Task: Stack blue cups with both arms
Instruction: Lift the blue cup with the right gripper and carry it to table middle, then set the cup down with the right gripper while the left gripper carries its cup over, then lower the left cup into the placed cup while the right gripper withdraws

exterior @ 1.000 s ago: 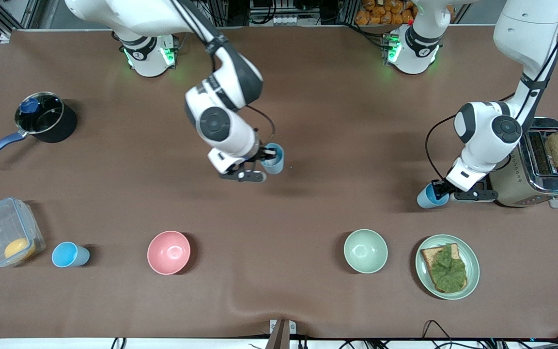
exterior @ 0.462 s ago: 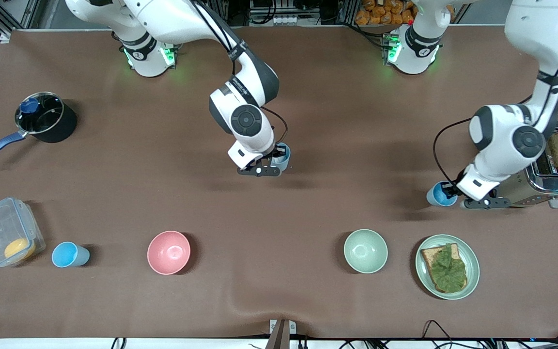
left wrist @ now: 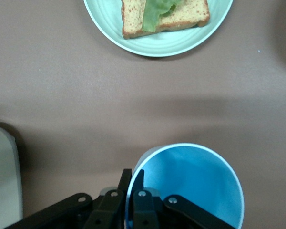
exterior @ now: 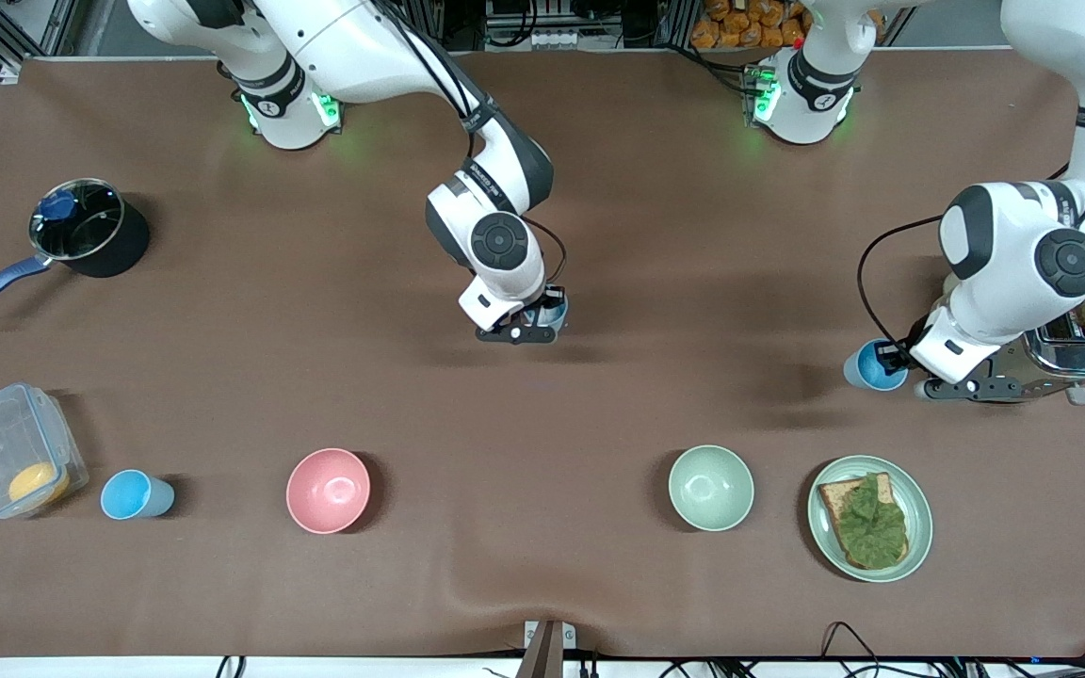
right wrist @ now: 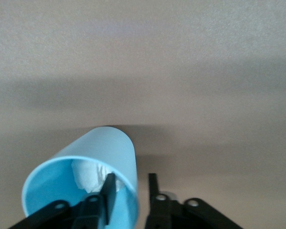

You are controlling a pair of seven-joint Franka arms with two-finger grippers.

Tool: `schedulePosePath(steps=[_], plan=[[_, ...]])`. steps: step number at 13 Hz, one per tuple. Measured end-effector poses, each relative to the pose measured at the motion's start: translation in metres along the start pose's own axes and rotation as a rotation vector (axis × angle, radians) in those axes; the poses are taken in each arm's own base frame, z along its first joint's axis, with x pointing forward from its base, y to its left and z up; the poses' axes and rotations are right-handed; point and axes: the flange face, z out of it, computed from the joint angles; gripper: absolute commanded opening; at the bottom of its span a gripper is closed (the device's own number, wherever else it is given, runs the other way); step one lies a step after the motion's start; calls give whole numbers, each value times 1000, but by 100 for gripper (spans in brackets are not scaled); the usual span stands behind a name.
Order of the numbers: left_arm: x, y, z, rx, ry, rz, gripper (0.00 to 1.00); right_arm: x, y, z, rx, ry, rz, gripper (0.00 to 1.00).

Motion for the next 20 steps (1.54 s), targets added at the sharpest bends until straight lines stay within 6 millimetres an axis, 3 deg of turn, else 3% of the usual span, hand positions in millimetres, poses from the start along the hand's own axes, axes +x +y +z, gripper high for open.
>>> schedulePosePath(steps=[2,3,6,9,11,14,17,20], plan=[[-1,10,-11,-4,4,-11,0,10,1,-18,19,30,10,100],[-2,18,-17,-8,9,-25,0,18,4,-38,36,56,21,100],[-7,67,-32,-28,18,-107,0,43,37,-122,69,129,72,100],[-21,145,-41,-61,18,-196,0,58,96,-200,52,135,74,100],[-36,202,-51,-88,19,-253,0,64,140,-237,31,105,32,100],[-59,281,-69,-131,19,-312,0,73,208,-274,13,54,-47,100],[-101,367,-65,-151,-20,-330,0,84,274,-294,3,18,-137,100],[-128,436,-59,-164,-43,-347,0,85,324,-326,-7,-18,-199,100]])
